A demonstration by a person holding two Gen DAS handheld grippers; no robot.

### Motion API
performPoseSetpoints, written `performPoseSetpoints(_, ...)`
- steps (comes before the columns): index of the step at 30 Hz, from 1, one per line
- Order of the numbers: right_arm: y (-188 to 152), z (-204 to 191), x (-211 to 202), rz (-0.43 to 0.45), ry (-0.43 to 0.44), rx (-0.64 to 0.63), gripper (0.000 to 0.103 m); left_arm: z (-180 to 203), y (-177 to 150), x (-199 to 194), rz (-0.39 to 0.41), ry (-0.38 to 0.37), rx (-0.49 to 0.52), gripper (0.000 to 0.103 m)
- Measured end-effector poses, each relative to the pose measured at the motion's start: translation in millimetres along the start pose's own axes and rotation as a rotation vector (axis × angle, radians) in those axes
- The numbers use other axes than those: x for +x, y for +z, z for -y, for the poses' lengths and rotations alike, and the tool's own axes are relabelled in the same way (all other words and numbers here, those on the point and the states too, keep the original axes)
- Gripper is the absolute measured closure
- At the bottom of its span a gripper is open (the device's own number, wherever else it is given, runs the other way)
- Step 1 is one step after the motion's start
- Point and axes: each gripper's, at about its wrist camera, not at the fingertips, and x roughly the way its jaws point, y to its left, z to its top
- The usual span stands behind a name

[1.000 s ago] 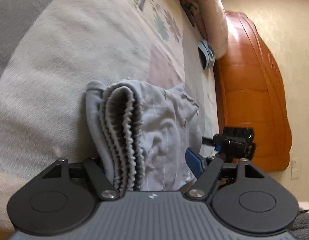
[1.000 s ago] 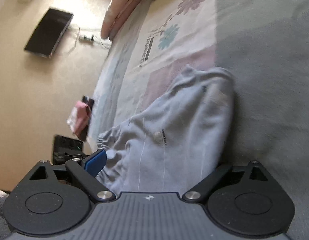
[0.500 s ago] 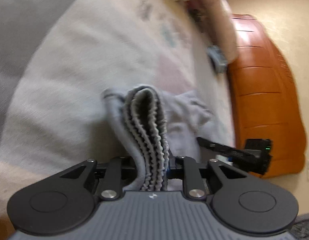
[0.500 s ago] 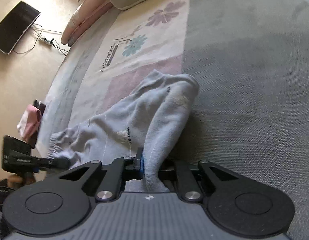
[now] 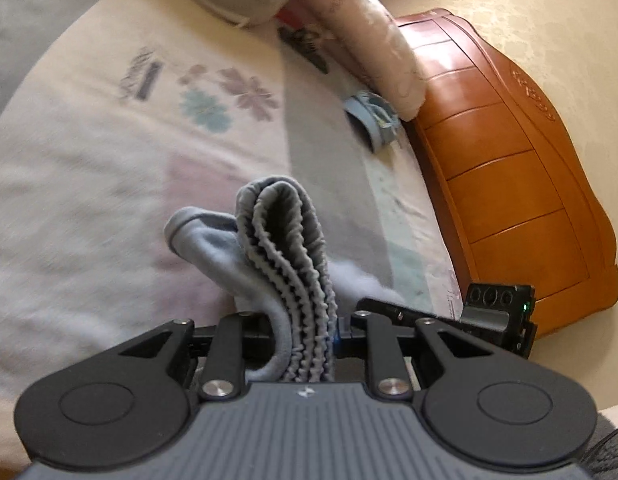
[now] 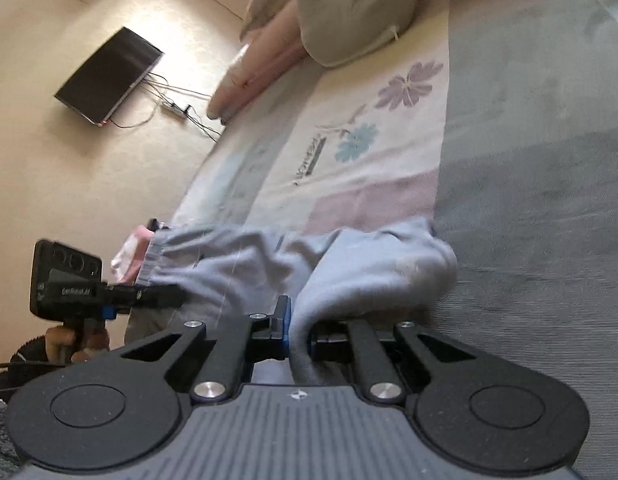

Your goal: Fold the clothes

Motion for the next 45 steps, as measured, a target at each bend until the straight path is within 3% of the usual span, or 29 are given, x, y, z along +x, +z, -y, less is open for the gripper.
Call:
performPoseSetpoints(5, -6, 13, -48, 0.093, -0.008, 0.017, 0.092, 45, 17, 35, -0.059, -0.03, 0.086, 0.082)
performPoseSetpoints(11, -27, 30, -127, 0.269, -0.113, 0.064, 0.091, 112, 48, 113, -0.192, -0.102, 0.237, 0.082)
performPoseSetpoints(16, -51, 46, -195, 0.451, -0.23, 0.12, 0.091, 184, 74, 196, -0.321, -0.167, 0.408, 0.082)
performPoseSetpoints(23, -81, 71, -270, 0.693, -0.378, 0.206, 0.091, 291, 96, 315, -0.439, -0.188, 0.631, 0.083)
performPoseSetpoints(32, -78, 97, -295, 0.86, -0.559, 0.245, 0.091, 388, 101, 434, -0.487, -0.108, 0.835, 0.083)
performPoseSetpoints(40, -72, 119, -287, 0.884, -0.602, 0.284, 0.092, 424, 99, 497, -0.508, -0.011, 0.946, 0.083)
performPoseSetpoints(45, -71, 124, -282, 0.884, -0.623, 0.299, 0.092, 426, 97, 521, -0.52, 0.023, 0.953, 0.083)
